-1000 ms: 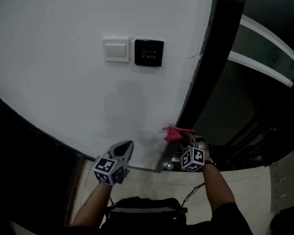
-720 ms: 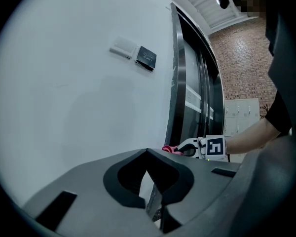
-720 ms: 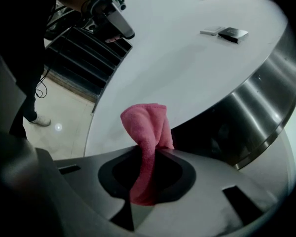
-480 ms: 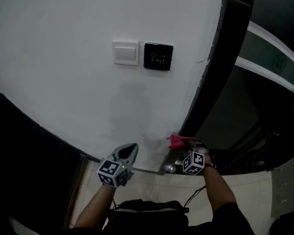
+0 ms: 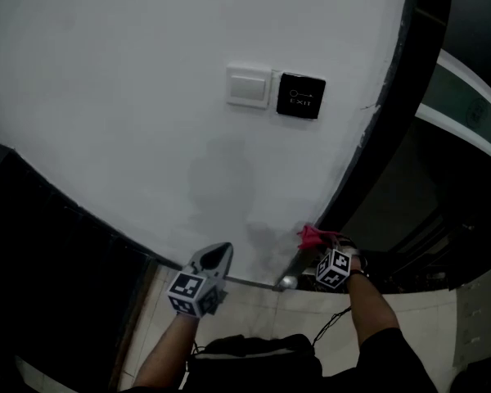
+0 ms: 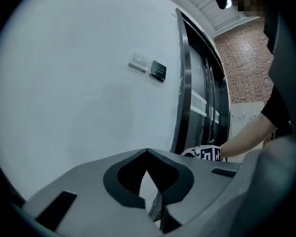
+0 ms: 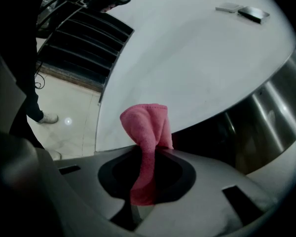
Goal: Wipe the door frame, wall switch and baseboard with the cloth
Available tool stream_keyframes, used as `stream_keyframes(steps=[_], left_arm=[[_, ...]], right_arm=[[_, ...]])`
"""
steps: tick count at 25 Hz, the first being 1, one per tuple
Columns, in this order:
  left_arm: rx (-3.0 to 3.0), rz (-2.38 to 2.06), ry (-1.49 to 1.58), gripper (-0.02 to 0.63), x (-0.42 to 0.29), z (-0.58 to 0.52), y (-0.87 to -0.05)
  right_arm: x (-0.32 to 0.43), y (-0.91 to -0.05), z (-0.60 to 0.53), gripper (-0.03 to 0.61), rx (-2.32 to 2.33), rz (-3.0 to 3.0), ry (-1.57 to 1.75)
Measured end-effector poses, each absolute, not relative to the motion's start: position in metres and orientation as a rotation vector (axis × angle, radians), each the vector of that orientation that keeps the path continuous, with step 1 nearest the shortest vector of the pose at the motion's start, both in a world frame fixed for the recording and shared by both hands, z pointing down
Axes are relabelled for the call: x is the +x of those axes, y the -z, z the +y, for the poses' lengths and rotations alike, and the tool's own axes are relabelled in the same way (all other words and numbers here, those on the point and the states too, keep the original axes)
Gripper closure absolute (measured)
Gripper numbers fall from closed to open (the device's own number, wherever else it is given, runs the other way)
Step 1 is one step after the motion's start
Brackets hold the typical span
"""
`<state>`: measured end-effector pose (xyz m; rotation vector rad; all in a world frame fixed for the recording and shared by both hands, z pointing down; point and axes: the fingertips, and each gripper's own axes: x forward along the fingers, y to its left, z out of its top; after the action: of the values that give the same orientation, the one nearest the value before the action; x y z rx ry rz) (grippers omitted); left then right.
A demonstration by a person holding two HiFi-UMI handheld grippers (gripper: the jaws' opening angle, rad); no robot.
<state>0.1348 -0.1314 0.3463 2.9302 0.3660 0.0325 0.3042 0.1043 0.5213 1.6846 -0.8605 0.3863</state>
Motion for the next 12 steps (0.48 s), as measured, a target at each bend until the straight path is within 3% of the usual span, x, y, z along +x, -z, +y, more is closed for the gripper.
stream_keyframes(steps=[12], left_arm=[[2.842,0.584,-0.008,0.611,0.114,-0.12,-0.366]], right_arm=[[0.178,-0.459,0.112,0.518,2.34,-0.872,-0.405]])
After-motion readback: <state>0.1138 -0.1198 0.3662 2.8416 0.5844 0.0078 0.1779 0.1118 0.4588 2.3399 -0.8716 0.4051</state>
